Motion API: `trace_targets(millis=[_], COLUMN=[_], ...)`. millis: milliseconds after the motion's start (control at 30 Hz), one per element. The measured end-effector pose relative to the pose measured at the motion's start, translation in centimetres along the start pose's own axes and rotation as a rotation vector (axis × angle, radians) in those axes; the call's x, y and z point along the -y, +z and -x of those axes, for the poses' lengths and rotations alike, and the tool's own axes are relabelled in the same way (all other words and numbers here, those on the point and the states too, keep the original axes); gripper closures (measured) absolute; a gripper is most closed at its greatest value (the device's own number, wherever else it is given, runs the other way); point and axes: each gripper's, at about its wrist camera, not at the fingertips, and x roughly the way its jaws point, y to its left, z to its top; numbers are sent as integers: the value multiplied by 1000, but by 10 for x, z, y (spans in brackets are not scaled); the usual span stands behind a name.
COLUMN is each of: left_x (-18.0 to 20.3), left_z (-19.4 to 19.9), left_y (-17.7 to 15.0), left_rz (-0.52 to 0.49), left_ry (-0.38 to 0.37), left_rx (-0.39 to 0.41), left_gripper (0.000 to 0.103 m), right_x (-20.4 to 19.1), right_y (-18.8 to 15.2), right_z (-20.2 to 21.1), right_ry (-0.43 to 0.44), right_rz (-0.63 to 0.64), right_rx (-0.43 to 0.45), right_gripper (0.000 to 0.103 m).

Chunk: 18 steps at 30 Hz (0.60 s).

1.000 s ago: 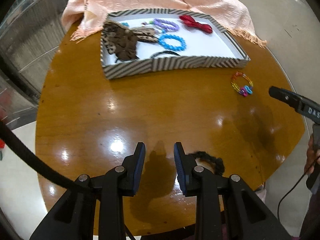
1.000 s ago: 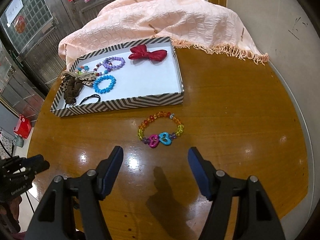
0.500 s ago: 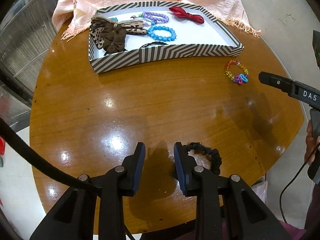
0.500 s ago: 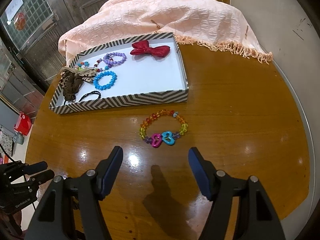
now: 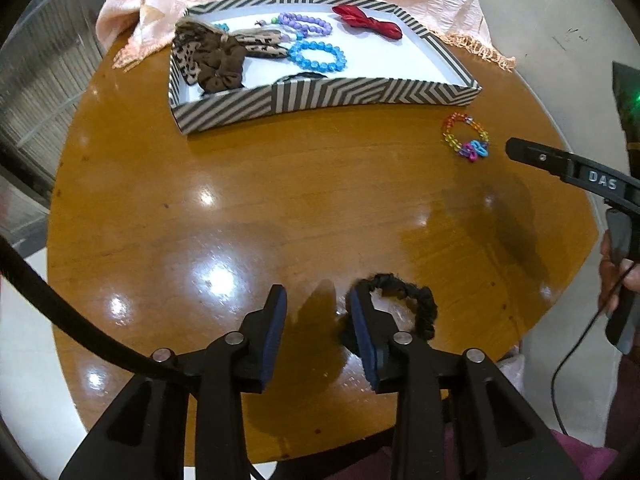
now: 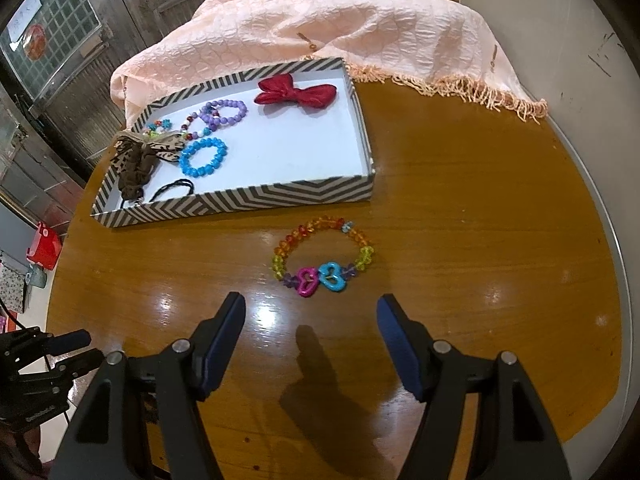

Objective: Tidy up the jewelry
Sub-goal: 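Move left tool to black scrunchie while right tool approaches amber heart bracelet, then grasp black scrunchie with left tool while right tool grasps amber heart bracelet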

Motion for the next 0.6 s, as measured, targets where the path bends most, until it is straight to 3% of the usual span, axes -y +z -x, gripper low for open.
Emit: trace_targets(millis=[367,600], left_x=[24,19], left_z=[-15,-26], left_y=[-9,-6], left_rz=[-101,-70], left_ry=[-18,-5], left_rx=[-62,-90], left_gripper=[65,65], right_x=[16,25], right_y=[1,17], right_z=[-15,-24], right_ry=[-30,-32], right_rz=[-11,-20], right_rx=[-7,25], right_gripper=[31,31])
